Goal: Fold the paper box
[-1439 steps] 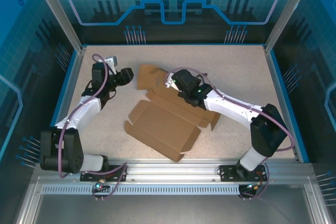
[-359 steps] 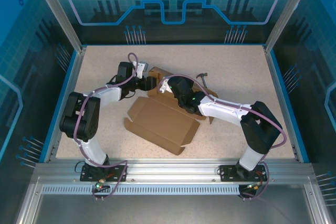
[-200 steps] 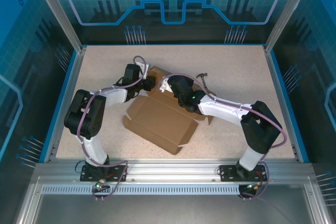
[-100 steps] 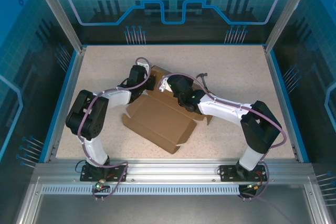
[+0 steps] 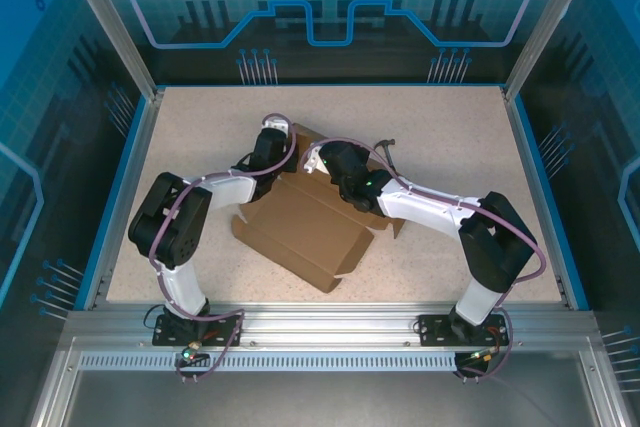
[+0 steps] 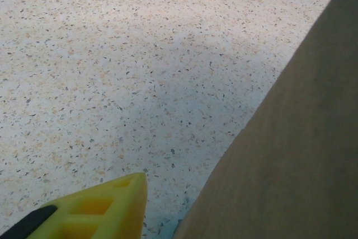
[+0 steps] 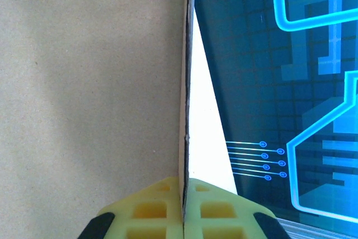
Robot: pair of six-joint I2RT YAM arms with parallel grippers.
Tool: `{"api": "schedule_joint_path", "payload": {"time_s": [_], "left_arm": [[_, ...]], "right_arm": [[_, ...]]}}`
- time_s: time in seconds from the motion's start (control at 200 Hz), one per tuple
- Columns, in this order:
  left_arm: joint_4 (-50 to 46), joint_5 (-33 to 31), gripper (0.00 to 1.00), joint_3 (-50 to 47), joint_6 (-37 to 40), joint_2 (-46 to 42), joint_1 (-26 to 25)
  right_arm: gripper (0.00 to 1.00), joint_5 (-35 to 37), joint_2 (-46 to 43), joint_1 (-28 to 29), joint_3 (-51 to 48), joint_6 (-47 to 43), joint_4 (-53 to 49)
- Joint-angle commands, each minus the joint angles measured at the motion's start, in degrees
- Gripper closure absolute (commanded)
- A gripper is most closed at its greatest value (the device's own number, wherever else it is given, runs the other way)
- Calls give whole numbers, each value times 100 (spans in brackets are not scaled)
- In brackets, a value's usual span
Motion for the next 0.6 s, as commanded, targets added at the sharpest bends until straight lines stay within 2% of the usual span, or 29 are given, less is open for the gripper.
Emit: {"api": "schedule_joint_path", "payload": {"time_s": [0.0,0.42,0.595], "left_arm": [[350,207,57,-213,143,-54,46],[464,866,48,-682,238,-571,46],[305,856,42,-833,257,-797,55]], "right_arm": [[100,-183,-7,12,74,70,-365],[100,-126,28,-14,128,114,-430],[100,-114,28,-15,157,117,-466]]}}
